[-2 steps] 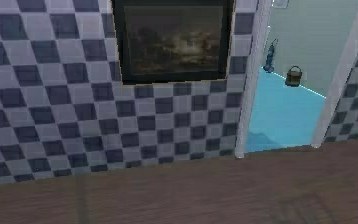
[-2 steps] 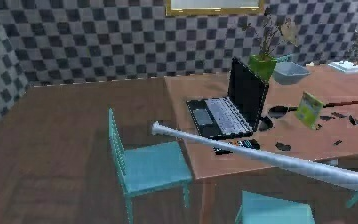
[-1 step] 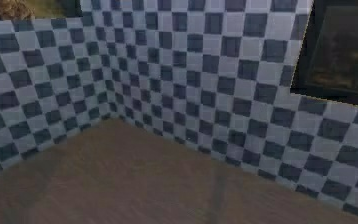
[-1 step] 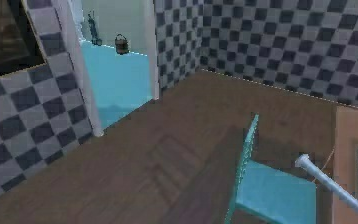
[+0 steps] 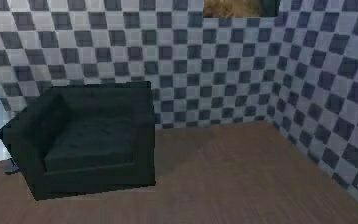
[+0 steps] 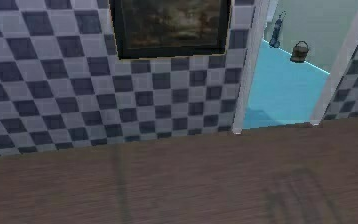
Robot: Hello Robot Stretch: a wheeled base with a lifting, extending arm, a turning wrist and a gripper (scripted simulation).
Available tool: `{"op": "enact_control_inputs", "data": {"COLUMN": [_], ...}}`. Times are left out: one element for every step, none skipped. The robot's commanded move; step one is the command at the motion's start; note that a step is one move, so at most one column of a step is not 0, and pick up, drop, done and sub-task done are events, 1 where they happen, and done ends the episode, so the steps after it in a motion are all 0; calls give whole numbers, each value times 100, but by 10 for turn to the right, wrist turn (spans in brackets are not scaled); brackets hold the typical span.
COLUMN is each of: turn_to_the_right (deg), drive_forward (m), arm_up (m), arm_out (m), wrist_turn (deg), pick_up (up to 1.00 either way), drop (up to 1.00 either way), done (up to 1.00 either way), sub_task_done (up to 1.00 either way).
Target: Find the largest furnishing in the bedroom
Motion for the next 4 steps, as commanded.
{"op": "enact_control_inputs", "data": {"turn_to_the_right": [-270, 0, -450, -240], "drive_forward": [0, 45, 0, 0], "arm_up": [0, 0, 0, 0], "arm_out": [0, 0, 0, 0], "wrist_turn": [0, 0, 0, 0], "pick_up": [0, 0, 0, 0], "drop": [0, 0, 0, 0], "done": [0, 0, 0, 0], "sub_task_done": [0, 0, 0, 0]}}
